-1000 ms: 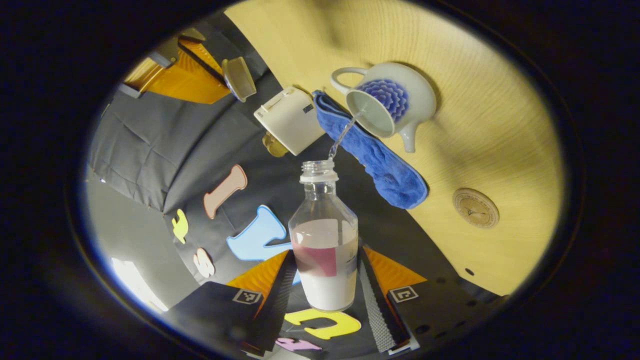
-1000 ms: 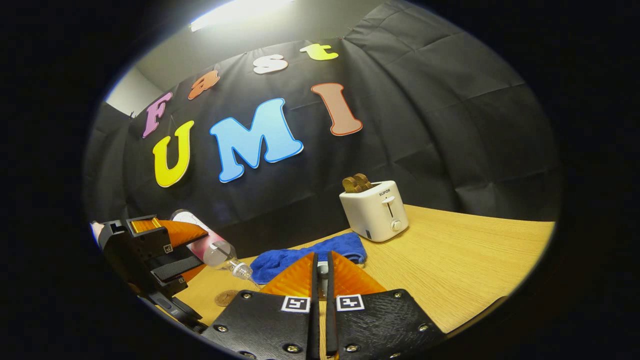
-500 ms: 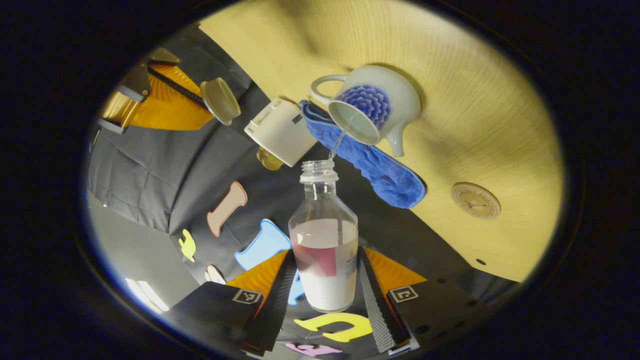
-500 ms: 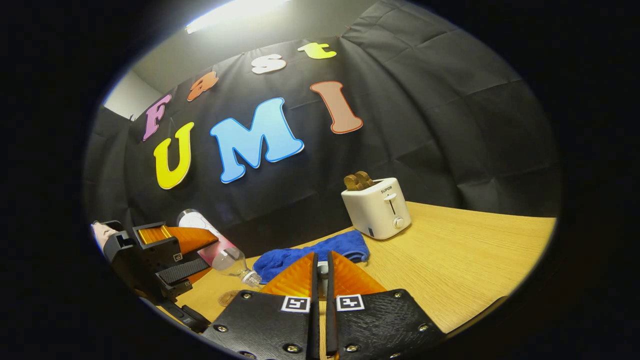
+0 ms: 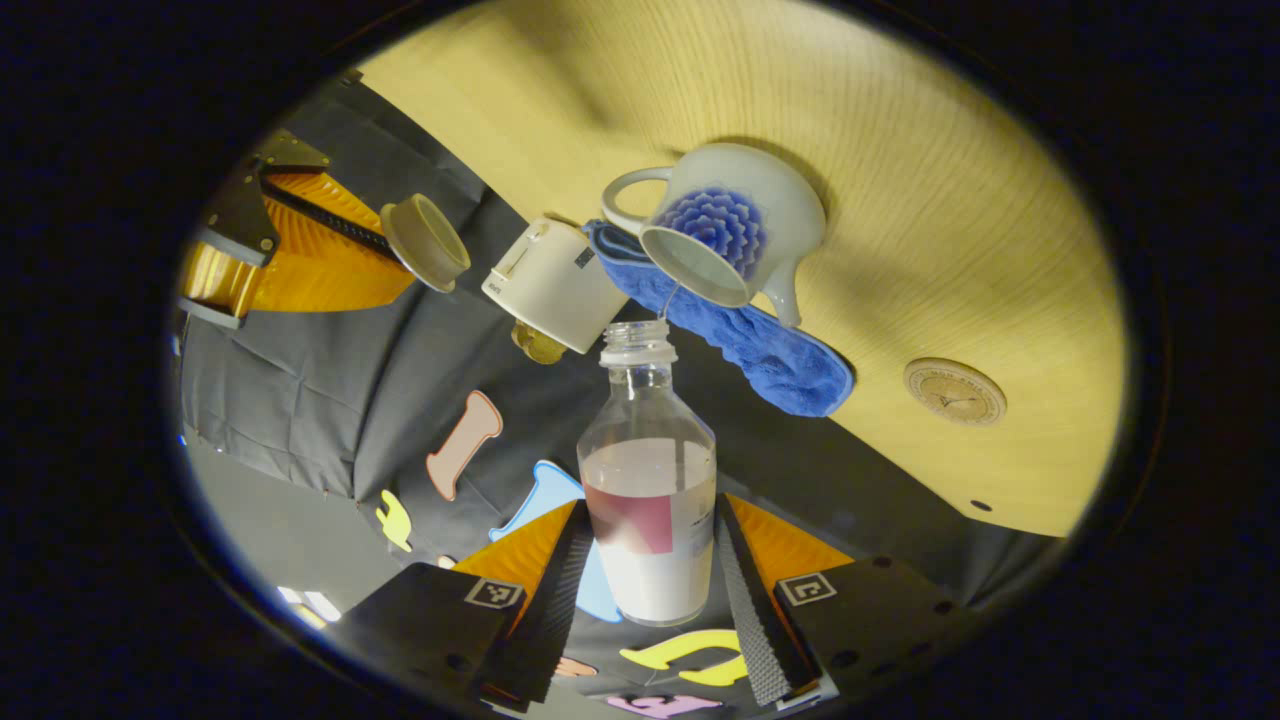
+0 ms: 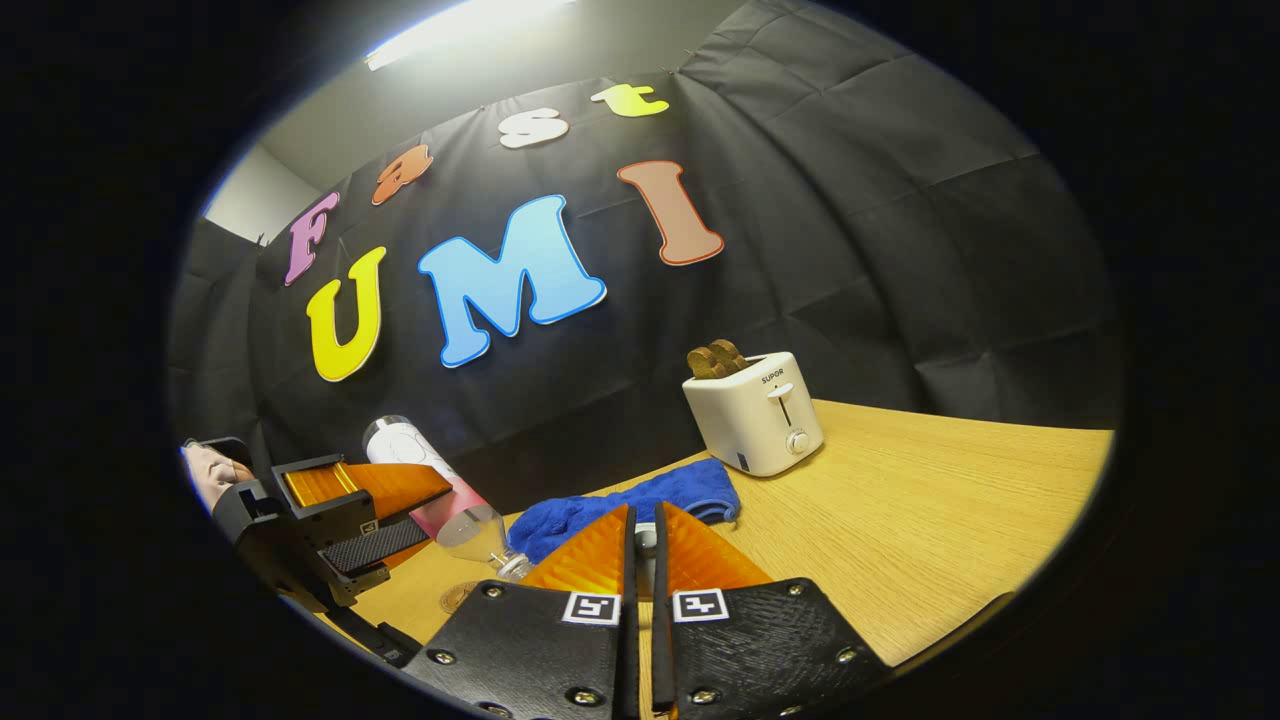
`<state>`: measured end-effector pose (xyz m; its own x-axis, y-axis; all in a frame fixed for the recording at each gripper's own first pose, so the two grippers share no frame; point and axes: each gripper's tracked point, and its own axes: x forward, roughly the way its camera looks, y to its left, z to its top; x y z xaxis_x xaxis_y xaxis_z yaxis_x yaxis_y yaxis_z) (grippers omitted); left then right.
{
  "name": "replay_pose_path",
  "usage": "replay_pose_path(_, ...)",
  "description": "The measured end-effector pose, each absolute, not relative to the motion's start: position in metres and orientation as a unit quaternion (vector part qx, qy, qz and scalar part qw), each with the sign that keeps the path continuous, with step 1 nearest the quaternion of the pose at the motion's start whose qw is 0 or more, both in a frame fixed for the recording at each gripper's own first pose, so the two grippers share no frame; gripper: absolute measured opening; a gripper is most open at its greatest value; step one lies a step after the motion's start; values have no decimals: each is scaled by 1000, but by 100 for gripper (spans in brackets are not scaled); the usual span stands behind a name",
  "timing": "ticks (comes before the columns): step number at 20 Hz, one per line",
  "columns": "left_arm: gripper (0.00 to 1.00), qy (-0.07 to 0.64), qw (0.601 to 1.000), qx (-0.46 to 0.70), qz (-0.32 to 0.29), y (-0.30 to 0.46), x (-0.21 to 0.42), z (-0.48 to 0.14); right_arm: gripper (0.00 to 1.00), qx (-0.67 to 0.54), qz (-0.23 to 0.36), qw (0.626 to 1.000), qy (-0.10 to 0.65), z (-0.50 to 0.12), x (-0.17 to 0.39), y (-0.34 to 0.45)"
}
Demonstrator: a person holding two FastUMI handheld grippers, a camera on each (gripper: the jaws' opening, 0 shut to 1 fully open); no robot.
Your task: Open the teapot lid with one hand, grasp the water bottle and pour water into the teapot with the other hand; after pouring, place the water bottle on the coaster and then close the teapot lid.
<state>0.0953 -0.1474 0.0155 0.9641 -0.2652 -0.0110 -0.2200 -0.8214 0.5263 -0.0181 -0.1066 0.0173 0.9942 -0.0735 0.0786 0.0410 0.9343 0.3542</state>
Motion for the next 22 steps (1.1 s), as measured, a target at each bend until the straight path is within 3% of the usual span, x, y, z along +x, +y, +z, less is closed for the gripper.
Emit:
replay_pose_path(4, 85, -120, 296, 946, -48, -142, 100, 16, 5, 180, -27, 982, -43, 17, -18, -106)
replay_pose_path(6, 86, -113, 331, 935, -53, -137, 104, 18, 5, 180, -27, 982, -41, 16, -17, -105)
replay_pose_path(14, 86, -57, 530, 843, -71, -95, 110, 3, 5, 173, -35, 984, -38, 13, -15, -108)
replay_pose_path(22, 86, -34, 728, 683, -51, -46, 114, 11, 5, 151, -34, 987, -30, 8, -11, -101)
